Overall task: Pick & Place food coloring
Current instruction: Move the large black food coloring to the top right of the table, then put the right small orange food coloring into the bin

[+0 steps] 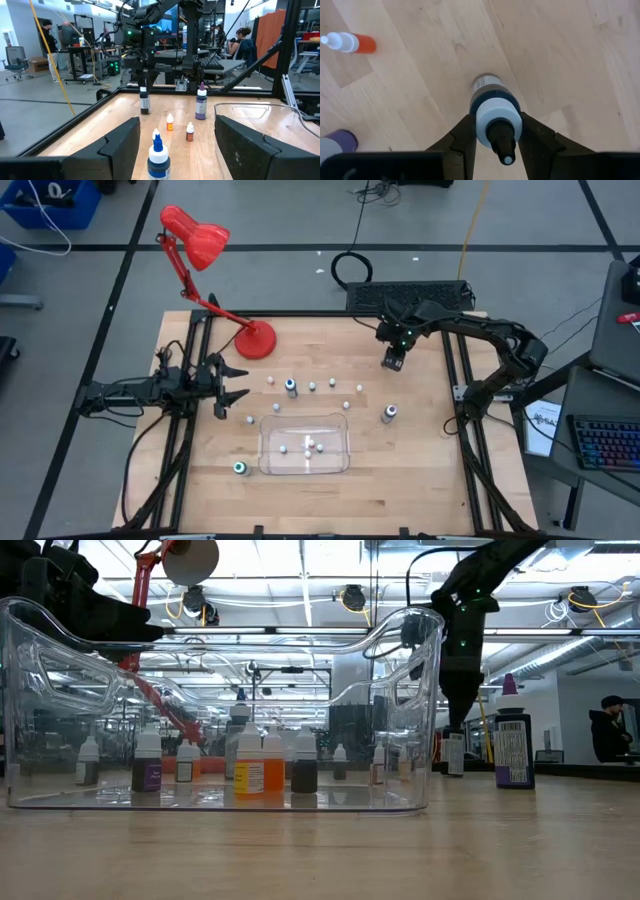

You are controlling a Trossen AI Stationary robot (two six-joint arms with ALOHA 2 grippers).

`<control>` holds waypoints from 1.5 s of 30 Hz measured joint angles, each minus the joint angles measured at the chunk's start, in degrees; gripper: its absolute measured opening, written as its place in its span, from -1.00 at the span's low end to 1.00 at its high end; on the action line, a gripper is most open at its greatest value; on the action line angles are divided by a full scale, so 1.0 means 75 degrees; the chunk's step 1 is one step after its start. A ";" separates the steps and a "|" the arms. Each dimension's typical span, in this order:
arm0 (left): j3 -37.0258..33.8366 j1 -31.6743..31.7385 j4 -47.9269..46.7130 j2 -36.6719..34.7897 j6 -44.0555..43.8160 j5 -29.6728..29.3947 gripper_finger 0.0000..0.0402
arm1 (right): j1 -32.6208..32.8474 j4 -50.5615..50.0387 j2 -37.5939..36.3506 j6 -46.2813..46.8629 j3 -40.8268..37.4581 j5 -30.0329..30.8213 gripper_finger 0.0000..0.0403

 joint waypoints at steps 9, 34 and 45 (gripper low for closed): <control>0.0003 0.0000 0.0003 -0.0003 0.0000 0.0000 0.28 | -0.0001 0.0239 -0.0215 0.0771 -0.0047 0.0530 0.39; 0.0000 0.0000 0.0003 0.0000 0.0000 0.0000 0.28 | 0.3596 0.1850 -0.1302 0.0294 0.0079 0.0796 0.45; 0.0003 0.0000 0.0000 0.0000 0.0000 0.0001 0.28 | 0.3792 0.2338 0.0598 0.0252 0.0079 0.1385 0.45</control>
